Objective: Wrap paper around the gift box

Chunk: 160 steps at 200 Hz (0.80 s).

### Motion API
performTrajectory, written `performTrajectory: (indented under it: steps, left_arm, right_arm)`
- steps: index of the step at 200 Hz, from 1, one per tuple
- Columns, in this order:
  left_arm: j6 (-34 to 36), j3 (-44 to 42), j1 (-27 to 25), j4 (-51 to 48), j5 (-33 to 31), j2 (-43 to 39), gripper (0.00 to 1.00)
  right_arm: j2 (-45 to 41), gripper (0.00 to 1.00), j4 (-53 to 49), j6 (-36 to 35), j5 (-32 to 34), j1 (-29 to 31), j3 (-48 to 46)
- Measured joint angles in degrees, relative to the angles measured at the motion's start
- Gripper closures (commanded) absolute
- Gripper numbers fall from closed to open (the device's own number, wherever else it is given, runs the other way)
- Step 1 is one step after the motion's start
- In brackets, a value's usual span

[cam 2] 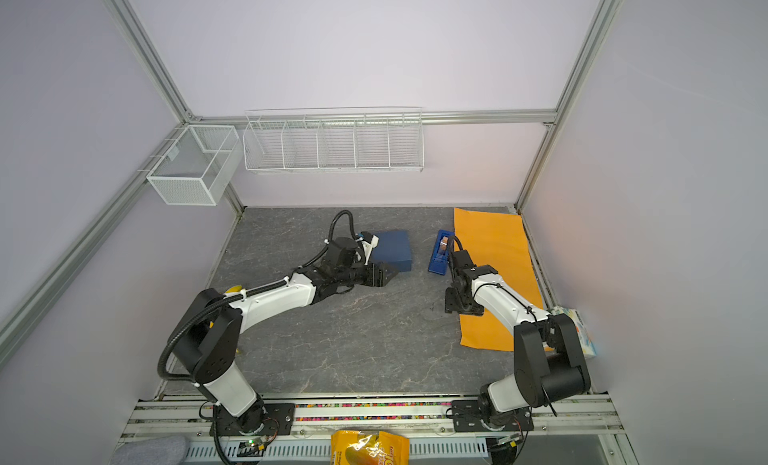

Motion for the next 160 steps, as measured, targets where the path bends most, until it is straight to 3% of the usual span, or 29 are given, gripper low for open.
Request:
performTrajectory:
  steps: [66,111,160]
  left_arm:
    - [-3.34,5.27,-0.35,0.92,1.11,8.41,0.26]
    - [-3.02,10.38,-0.09,0.07,0.87,12.66,0.28]
    - [-0.92,15.08,1.05,-2.14,0.22,17.11,0.28]
  right_arm:
    - [7.06,0.63,0.07,0.92,2.69,1.31,0.0]
    - [7.61,0.93,-0.22,1.22,3.96,1.73,0.0]
    - [6.51,0.93,-2.64,1.64,3.08,5.33,0.68]
